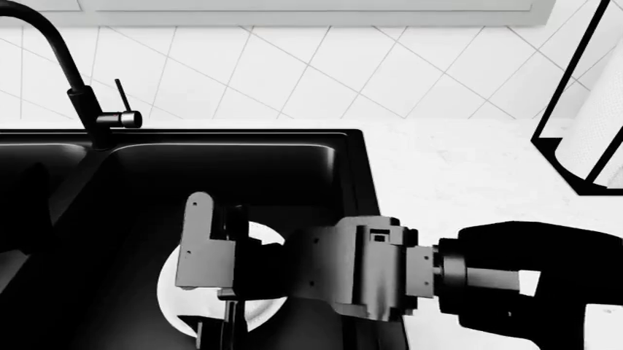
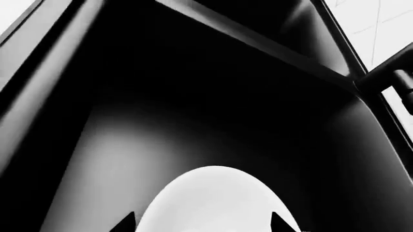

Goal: Stack the bowls in the sink.

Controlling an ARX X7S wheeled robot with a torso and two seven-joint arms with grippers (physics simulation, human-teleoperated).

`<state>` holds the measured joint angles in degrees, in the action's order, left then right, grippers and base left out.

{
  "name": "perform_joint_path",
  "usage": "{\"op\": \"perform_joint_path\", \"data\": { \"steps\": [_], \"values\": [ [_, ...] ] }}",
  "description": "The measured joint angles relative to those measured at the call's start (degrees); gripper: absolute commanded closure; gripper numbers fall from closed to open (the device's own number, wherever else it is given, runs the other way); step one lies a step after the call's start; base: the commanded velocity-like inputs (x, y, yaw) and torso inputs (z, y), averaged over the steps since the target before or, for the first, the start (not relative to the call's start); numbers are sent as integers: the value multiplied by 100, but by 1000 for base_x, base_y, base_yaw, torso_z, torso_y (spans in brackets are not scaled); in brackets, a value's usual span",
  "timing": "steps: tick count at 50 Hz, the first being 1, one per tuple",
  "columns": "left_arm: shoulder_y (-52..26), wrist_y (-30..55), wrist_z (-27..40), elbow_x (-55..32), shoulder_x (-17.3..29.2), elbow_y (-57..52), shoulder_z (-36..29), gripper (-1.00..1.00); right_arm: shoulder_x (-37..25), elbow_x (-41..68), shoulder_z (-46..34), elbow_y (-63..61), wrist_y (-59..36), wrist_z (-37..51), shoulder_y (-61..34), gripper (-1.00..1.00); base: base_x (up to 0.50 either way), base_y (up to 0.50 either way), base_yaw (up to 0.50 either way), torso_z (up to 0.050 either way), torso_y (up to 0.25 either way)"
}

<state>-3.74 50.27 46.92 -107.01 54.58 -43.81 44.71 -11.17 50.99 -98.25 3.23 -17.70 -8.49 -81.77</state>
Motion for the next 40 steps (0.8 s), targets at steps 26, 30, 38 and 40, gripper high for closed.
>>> {"op": "perform_joint_path", "data": {
  "steps": [26,30,38,40],
  "values": [
    [-116,-123,99,-196,96,-141,-54,-100,-391,-13,481,-847,-160,785,-556,-100,0,0,0,0,0],
    [-146,-144,110,-213,116,-154,-87,-100,-442,-3,572,-892,-175,890,-630,-100,0,0,0,0,0],
    [-201,-184,133,-258,159,-180,-129,-100,-559,25,751,-960,-220,1077,-793,-100,0,0,0,0,0],
    [-218,-195,135,-261,167,-183,-148,-100,-594,43,797,-982,-238,1127,-833,-100,0,0,0,0,0]
  ]
}}
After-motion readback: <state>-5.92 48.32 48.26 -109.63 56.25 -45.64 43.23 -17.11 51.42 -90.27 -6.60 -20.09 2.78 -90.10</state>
